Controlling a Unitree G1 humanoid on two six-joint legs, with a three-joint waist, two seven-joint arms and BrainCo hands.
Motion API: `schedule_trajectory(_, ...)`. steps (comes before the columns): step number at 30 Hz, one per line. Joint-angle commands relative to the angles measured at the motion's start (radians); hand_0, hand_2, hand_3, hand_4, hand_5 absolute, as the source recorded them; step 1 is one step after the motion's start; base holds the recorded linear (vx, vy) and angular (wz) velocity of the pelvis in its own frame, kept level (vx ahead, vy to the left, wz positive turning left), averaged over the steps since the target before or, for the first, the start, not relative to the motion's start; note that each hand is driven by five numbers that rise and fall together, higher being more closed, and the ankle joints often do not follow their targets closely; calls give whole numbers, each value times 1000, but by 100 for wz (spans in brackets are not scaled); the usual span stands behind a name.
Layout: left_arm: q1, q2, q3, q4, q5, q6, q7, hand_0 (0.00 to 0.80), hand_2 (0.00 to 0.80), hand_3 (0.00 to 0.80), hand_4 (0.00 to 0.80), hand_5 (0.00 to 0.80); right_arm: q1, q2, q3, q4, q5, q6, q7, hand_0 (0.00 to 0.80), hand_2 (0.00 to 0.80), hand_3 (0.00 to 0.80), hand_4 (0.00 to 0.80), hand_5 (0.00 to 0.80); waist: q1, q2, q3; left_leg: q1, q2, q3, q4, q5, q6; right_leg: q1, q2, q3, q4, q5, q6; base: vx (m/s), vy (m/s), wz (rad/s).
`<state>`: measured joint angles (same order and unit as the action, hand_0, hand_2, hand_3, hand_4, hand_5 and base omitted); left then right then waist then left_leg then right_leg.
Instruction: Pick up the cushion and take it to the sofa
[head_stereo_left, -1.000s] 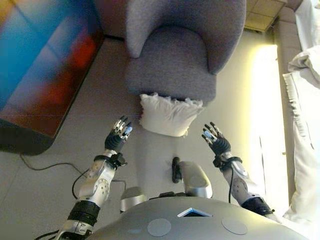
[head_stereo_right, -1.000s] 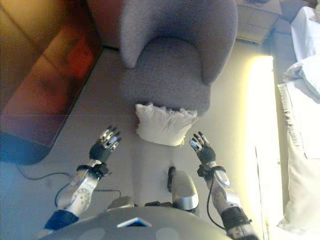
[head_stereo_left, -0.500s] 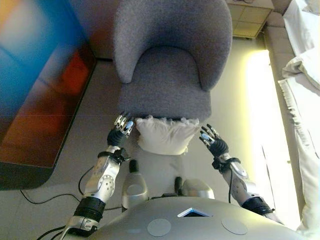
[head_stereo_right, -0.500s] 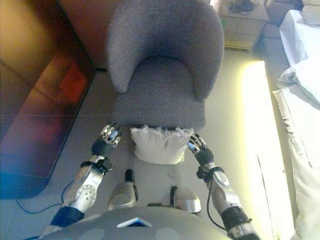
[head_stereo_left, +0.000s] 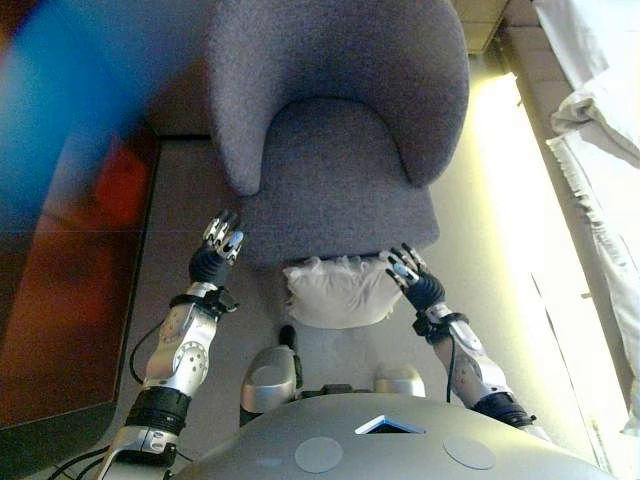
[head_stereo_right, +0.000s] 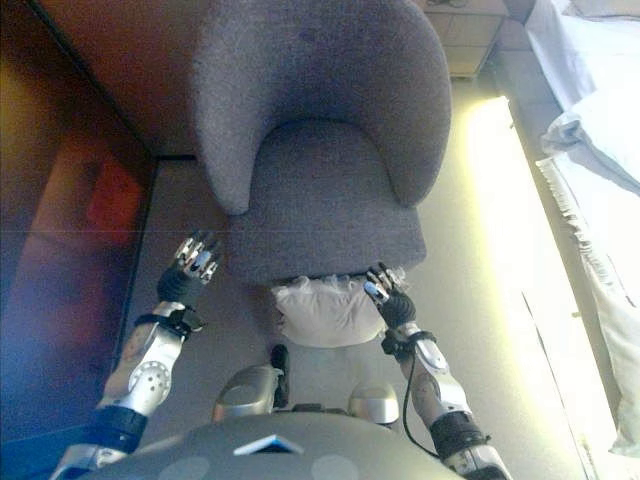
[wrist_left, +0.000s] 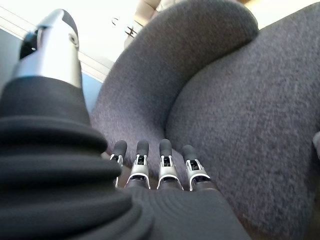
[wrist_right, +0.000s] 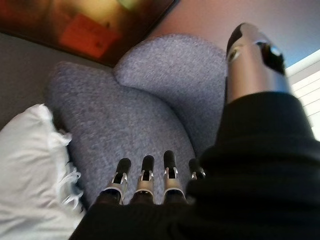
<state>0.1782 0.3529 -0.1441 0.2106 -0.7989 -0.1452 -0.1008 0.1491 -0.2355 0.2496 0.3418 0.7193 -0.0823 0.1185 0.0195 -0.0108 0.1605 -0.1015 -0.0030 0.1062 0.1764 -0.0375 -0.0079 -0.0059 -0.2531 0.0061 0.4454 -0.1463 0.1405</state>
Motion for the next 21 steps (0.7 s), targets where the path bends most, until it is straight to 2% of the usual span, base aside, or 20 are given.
schedule_trajectory(1,50,22,20,-90,17,-43,-25,0,0,0,0,0,5,4,17,-35,-2,-57,-7,0,0,0,0,0,21,9,-64,-14,30,-61,17,-19,30,-64,-24,-72,201,220,4,237,59,-2)
schedule_trajectory(3,47,28,28,-96,8,-35,-31,0,0,0,0,0,1,0,18,-32,4,-60,1,0,0,0,0,0,18,1,-53,8,22,-55,16,-29,14,-90,-48,-116,72,200,-9,268,-89,-15)
schedule_trajectory(4,46,32,31,-99,1,-34,-36,0,0,0,0,0,-2,-4,17,-32,5,-61,8,0,0,0,0,0,9,-10,-45,22,18,-51,18,-41,1,-115,-60,-125,-56,208,-7,303,-232,-15)
schedule_trajectory(6,39,42,28,-99,2,-47,-40,0,0,0,0,0,-8,-16,22,-42,-2,-63,25,0,0,0,0,0,-18,-33,-22,44,15,-57,50,-100,-18,-132,-67,-103,-242,234,23,286,-284,-9)
schedule_trajectory(7,36,46,25,-98,7,-54,-39,0,0,0,0,0,-15,-23,25,-47,-4,-60,28,0,0,0,0,0,-25,-40,-15,49,17,-60,66,-123,-24,-136,-69,-89,-287,258,38,266,-307,-8)
schedule_trajectory(8,31,53,22,-98,15,-64,-41,0,0,0,0,0,-29,-32,32,-50,-7,-54,30,0,0,0,0,0,-36,-57,-12,58,18,-63,77,-145,-34,-154,-79,-61,-348,307,62,263,-277,13)
schedule_trajectory(10,29,61,24,-111,21,-57,-48,0,0,0,0,0,-69,-38,34,-35,4,-38,22,0,0,0,0,0,-39,-58,-7,88,47,-74,80,-170,-49,-149,-74,-32,-387,342,86,278,-229,40)
schedule_trajectory(13,47,55,36,-96,20,-58,-69,0,0,0,0,0,-105,-32,24,-8,2,-22,37,0,0,0,0,0,-31,-47,-28,122,95,-98,56,-159,-68,-115,-41,-23,-365,277,99,262,-183,58)
schedule_trajectory(15,55,47,46,-112,2,-32,-61,0,0,0,0,0,-108,-37,25,-44,-5,5,32,0,0,0,0,0,-31,-42,-42,121,130,-110,66,-122,-86,-105,-15,-28,-336,240,89,159,-159,41)
schedule_trajectory(16,57,41,52,-132,-10,-17,-60,0,0,0,0,0,-102,-46,29,-72,-12,10,38,0,0,0,0,0,-31,-41,-46,116,161,-107,76,-93,-97,-99,0,-35,-326,219,74,109,-141,25)
schedule_trajectory(18,59,27,50,-140,-17,-19,-55,0,0,0,0,0,-93,-62,33,-107,-22,3,46,0,0,0,0,0,-35,-39,-54,114,201,-89,95,-43,-111,-85,19,-70,-328,205,46,84,-145,33)
schedule_trajectory(21,40,5,32,-143,-41,-9,-56,0,0,0,0,0,-91,-88,38,-139,-49,-29,46,0,0,0,0,0,-33,-35,-56,57,228,-56,187,33,-125,-45,41,-119,-341,179,3,17,-78,37)
